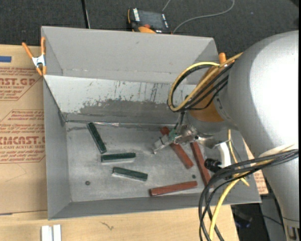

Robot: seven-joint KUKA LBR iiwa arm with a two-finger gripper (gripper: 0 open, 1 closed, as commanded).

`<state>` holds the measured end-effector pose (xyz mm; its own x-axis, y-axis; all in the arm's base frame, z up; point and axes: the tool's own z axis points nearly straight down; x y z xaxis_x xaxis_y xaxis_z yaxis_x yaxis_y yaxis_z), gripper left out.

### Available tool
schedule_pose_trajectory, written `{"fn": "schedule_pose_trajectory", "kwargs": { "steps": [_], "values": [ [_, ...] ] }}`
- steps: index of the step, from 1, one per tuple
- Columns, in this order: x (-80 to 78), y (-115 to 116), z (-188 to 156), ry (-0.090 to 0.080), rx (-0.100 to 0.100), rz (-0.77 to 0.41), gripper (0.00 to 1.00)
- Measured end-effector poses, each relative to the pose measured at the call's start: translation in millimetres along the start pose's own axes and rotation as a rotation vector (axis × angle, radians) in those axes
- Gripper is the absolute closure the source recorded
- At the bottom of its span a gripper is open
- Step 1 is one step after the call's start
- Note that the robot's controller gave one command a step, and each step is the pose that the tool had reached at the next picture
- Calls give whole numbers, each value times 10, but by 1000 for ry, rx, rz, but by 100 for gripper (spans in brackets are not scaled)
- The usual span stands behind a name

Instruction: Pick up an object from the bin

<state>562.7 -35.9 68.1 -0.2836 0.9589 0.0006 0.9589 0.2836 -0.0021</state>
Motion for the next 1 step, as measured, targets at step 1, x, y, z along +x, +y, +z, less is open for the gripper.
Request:
{"fn": "schedule_pose_trajectory", "kwargs": {
  "steps": [1],
  "values": [
    [5,-4,8,-2,0,-2,0]
  ]
}}
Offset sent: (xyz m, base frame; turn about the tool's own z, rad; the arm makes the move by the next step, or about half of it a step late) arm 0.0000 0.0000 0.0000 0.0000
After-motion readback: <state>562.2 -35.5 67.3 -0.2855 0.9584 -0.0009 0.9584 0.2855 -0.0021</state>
